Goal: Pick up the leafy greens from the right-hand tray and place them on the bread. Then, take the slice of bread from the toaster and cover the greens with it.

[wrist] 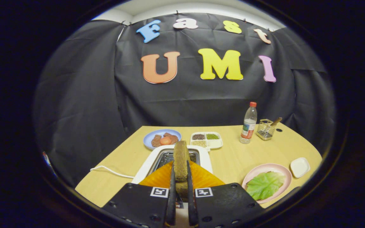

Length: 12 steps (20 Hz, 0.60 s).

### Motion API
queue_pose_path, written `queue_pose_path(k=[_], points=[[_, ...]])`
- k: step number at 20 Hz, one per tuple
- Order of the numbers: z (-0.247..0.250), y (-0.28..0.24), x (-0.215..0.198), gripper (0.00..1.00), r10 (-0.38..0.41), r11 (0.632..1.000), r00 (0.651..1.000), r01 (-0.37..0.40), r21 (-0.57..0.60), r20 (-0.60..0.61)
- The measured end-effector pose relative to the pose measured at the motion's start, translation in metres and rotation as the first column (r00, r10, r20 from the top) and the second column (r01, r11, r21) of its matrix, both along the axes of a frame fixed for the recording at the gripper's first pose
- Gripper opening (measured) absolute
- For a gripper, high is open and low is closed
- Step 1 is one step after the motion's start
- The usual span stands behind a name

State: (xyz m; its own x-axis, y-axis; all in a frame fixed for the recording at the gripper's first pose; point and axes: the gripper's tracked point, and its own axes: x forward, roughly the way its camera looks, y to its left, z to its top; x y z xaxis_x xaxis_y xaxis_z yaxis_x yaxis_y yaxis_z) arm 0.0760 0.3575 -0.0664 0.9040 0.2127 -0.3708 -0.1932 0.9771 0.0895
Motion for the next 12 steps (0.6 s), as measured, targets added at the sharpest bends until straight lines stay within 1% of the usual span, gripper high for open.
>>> queue_pose_path(k=[1, 3, 6, 10, 12], points=[[0.004, -0.001, -0.003, 0.09, 0.009, 1.000, 1.000, -0.009, 0.003, 0.008], [0.011, -0.002, -0.001, 0.08, 0.015, 1.000, 1.000, -0.015, 0.024, 0.018], [0.037, -0.007, -0.003, 0.08, 0.021, 0.996, 0.998, -0.025, 0.080, 0.056], [0.073, -0.017, -0.011, 0.08, 0.041, 0.981, 0.994, -0.059, 0.186, 0.098], [0.091, -0.028, -0.016, 0.08, 0.037, 0.971, 0.991, -0.065, 0.229, 0.125]])
